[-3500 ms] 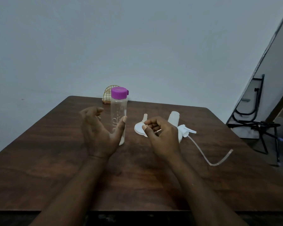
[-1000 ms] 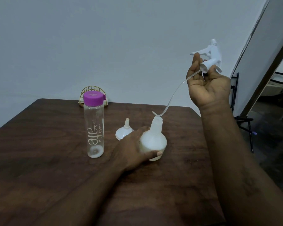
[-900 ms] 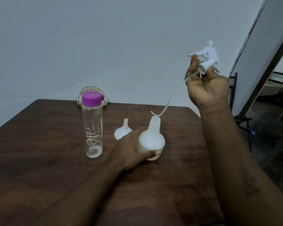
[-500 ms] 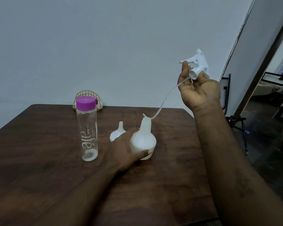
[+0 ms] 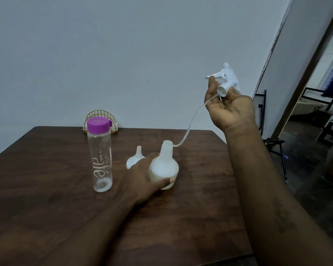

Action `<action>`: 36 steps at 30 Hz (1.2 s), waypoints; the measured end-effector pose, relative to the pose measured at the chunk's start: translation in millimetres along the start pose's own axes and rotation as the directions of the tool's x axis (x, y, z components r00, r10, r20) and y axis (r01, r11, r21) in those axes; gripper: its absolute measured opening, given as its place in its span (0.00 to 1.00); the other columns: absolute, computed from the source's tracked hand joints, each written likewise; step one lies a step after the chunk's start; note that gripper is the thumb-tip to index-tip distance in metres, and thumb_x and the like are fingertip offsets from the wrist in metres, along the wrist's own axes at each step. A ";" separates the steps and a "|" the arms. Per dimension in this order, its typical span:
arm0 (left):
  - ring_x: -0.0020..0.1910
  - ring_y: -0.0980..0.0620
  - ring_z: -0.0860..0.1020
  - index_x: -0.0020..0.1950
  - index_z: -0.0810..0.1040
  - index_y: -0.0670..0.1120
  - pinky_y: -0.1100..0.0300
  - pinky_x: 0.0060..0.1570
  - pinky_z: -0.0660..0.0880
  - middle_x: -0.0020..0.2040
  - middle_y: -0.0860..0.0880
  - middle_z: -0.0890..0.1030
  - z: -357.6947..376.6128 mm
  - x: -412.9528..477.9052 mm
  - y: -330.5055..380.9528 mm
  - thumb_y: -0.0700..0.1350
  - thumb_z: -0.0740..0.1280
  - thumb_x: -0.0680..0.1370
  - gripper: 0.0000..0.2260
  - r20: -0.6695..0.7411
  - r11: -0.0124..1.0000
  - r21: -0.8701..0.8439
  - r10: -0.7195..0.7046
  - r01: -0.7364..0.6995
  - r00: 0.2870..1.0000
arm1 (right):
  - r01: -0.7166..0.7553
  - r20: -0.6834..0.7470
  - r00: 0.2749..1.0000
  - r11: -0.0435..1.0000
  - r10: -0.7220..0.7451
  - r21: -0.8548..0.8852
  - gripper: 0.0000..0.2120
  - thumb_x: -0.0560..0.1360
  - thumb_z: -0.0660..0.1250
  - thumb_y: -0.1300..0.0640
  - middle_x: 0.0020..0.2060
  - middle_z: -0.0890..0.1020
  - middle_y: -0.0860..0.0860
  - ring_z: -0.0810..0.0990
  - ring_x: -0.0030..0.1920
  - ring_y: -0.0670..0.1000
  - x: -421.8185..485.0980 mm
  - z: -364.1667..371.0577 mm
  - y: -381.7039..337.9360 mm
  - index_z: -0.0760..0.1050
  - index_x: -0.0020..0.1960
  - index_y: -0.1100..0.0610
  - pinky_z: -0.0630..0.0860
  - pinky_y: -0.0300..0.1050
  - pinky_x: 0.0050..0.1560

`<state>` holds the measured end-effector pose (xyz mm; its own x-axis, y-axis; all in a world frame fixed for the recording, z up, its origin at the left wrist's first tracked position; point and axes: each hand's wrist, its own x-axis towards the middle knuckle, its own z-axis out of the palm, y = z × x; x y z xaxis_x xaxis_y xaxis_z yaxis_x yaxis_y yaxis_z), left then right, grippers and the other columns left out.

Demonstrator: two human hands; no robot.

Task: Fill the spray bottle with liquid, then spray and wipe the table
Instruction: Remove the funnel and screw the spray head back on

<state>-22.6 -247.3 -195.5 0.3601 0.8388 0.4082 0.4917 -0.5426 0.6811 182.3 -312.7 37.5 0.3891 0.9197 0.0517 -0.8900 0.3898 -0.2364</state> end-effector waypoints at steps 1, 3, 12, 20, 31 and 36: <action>0.56 0.65 0.74 0.73 0.66 0.67 0.61 0.51 0.73 0.56 0.72 0.74 -0.1 0.0 0.2 0.79 0.71 0.63 0.41 0.003 1.000 0.000 0.001 -0.001 1.000 | -0.020 -0.002 1.000 1.000 0.020 0.015 0.13 0.87 0.57 0.62 0.67 0.79 0.63 0.83 0.64 0.63 0.3 0.3 -2.8 0.72 0.66 0.68 0.80 0.52 0.61; 0.57 0.64 0.74 0.73 0.67 0.66 0.60 0.51 0.73 0.57 0.71 0.74 -0.8 -0.4 0.4 0.78 0.71 0.63 0.42 0.006 1.000 -0.004 0.000 0.000 1.000 | -0.010 0.007 1.000 1.000 0.010 0.026 0.14 0.87 0.56 0.61 0.68 0.78 0.63 0.83 0.63 0.63 1.6 -0.9 -2.9 0.71 0.68 0.67 0.81 0.52 0.56; 0.60 0.80 0.64 0.70 0.69 0.68 0.71 0.48 0.66 0.56 0.75 0.74 -1.8 -5.1 0.6 0.78 0.72 0.63 0.38 -0.023 0.999 -0.019 0.035 -0.035 0.999 | 0.064 -0.040 0.997 0.996 -0.066 -0.067 0.10 0.86 0.59 0.62 0.55 0.79 0.64 0.83 0.63 0.63 25.6 -15.8 20.5 0.70 0.65 0.64 0.81 0.49 0.58; 0.62 0.80 0.62 0.68 0.68 0.71 0.71 0.48 0.66 0.57 0.76 0.73 -0.5 -4.5 -1.8 0.82 0.69 0.61 0.38 -0.027 0.999 0.007 0.034 -0.034 0.999 | 0.166 -0.053 0.979 0.926 -0.195 -0.339 0.11 0.86 0.60 0.61 0.54 0.82 0.58 0.87 0.58 0.59 33.7 -60.3 36.5 0.72 0.67 0.60 0.82 0.46 0.52; 0.60 0.80 0.65 0.71 0.69 0.66 0.71 0.47 0.66 0.54 0.74 0.74 -3.0 -5.3 1.6 0.77 0.73 0.63 0.40 -0.017 0.999 -0.014 0.045 -0.045 0.999 | 0.389 0.266 0.920 0.595 -0.286 -0.704 0.10 0.87 0.58 0.60 0.55 0.84 0.58 0.88 0.49 0.55 24.7 -75.9 32.9 0.71 0.67 0.62 0.83 0.47 0.52; 0.59 0.79 0.66 0.65 0.67 0.75 0.71 0.46 0.66 0.58 0.78 0.71 -6.1 -7.6 5.7 0.77 0.73 0.63 0.33 -0.026 0.998 -0.007 0.058 -0.059 0.998 | 0.368 0.330 0.929 0.507 -0.168 -0.779 0.13 0.87 0.59 0.59 0.54 0.84 0.57 0.88 0.48 0.54 9.8 -91.7 55.4 0.70 0.69 0.64 0.83 0.48 0.51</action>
<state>-27.4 -256.5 -191.1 0.3672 0.8066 0.4632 0.4642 -0.5905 0.6602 158.6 -286.4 -64.1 0.4329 0.8040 0.4078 -0.1228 0.5007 -0.8569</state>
